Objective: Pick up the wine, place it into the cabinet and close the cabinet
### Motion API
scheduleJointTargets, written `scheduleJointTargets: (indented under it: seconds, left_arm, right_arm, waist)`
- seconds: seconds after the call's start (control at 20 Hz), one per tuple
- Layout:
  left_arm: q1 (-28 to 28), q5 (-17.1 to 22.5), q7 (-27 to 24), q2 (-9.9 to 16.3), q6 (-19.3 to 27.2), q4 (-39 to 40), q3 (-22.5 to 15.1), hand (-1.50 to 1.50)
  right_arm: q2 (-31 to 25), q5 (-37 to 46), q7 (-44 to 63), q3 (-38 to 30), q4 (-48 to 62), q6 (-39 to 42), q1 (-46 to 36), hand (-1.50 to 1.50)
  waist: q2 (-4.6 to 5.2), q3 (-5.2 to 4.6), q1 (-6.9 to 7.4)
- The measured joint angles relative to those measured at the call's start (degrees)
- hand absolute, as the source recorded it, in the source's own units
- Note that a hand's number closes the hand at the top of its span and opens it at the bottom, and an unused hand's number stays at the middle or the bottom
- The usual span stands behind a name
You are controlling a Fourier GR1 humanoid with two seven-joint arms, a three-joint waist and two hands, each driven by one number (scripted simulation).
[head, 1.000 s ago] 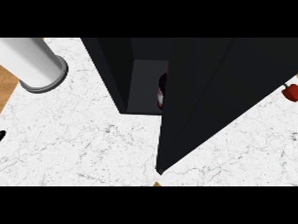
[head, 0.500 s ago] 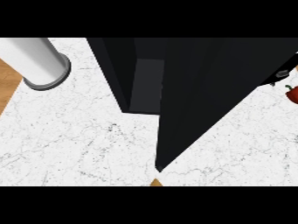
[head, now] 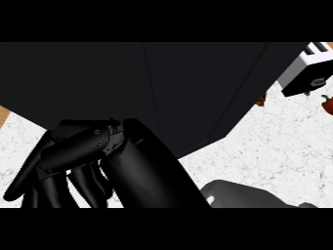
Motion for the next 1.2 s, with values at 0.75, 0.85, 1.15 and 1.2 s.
scheduleJointTargets:
  seconds: [0.75, 0.85, 1.15, 1.2]
  left_arm:
    - [1.7, 0.3, 4.3, -0.7, -4.0, 2.2, 6.8, -1.5]
    - [1.8, 0.1, 4.8, -1.0, -4.8, 2.8, 7.4, -1.5]
    - [2.6, -0.6, 6.5, -2.5, -6.4, 3.8, 9.8, -1.5]
    - [2.8, -0.6, 6.8, -2.7, -6.7, 4.0, 10.3, -1.5]
  right_arm:
    - [1.2, -24.4, -4.9, -11.6, 30.3, 30.0, -14.8, 1.5]
    - [1.3, -27.4, -4.2, -10.8, 33.5, 35.8, -15.0, 1.5]
    - [1.2, -33.9, -3.8, -11.4, 44.8, 47.6, -17.7, 1.5]
    - [1.2, -34.9, -4.0, -12.0, 46.7, 49.0, -18.3, 1.5]
  waist:
    - [0.63, 0.1, 0.11]
    - [0.67, 0.08, 0.24]
    - [0.41, 0.12, -0.42]
    - [0.37, 0.12, -0.51]
